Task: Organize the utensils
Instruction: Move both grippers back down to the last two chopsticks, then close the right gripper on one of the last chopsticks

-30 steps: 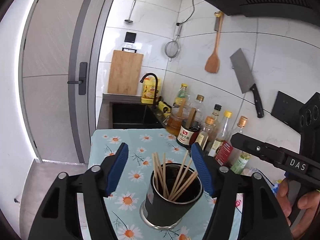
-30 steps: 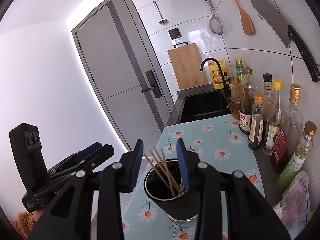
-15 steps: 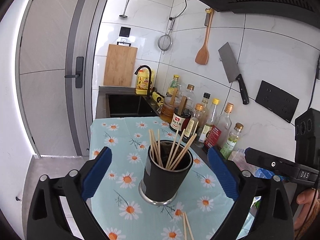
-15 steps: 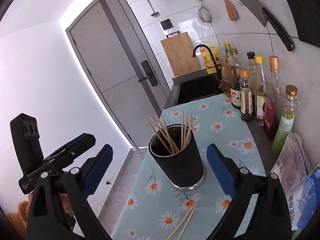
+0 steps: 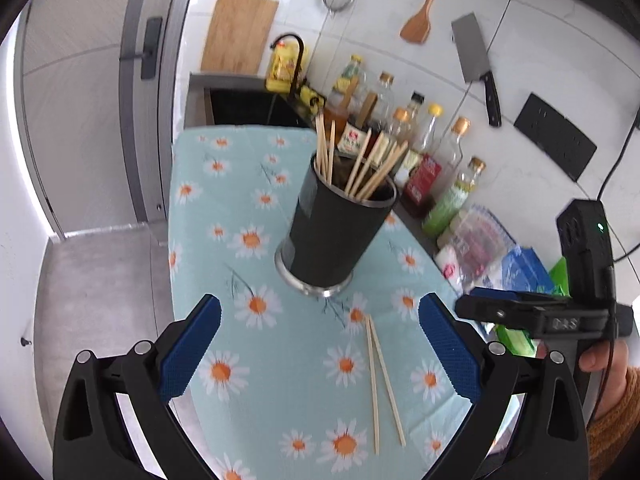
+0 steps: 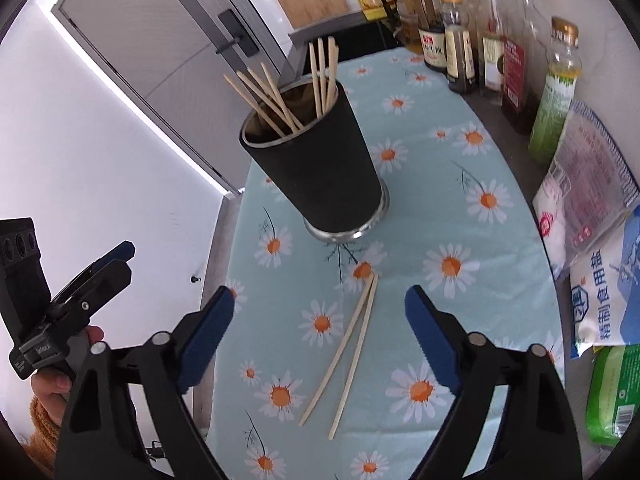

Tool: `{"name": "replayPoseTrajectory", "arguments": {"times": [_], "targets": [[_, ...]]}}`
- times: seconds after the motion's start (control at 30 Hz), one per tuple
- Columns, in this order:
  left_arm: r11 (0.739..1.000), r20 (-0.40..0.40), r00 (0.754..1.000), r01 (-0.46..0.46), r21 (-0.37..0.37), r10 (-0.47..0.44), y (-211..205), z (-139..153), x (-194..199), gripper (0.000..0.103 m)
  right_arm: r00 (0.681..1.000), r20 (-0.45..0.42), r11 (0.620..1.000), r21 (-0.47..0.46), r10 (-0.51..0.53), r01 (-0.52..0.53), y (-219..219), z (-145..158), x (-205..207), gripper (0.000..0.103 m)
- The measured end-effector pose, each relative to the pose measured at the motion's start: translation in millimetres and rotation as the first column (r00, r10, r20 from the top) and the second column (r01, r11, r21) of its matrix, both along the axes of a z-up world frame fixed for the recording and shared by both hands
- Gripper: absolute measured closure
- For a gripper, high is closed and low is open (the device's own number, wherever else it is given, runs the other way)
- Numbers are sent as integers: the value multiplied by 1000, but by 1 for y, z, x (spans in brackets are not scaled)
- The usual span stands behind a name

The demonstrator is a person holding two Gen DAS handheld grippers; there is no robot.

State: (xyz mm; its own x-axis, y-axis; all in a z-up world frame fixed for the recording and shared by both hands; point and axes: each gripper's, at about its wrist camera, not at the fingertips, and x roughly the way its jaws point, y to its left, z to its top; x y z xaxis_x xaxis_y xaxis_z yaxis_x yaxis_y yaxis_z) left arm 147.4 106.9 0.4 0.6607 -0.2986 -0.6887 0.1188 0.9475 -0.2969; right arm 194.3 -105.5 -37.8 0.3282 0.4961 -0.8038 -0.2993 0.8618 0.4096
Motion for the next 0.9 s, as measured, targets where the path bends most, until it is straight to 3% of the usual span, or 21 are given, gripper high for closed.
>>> {"name": "replayPoseTrajectory", "arguments": {"times": [0.13,0.23,0.47,0.9], "targets": [[999,-73,997,34,-16,-35,2,-19,-3,6,990,-140,997,-75,-7,-4,12,-28,4,48],[997,-119,990,69,-15,-71,0,-35,-9,6,973,-231,997,-82,-9,-10,18,-47,5,56],[994,-216,970,104,-32,-108,3,-66,-15,6,936,-343,986,-165,-82,26,22,-80,17,80],[988,-301,941,153,-31,-155,3,-92,-12,6,919,-377,947,-321,-116,-12,46,-112,35,83]]}}
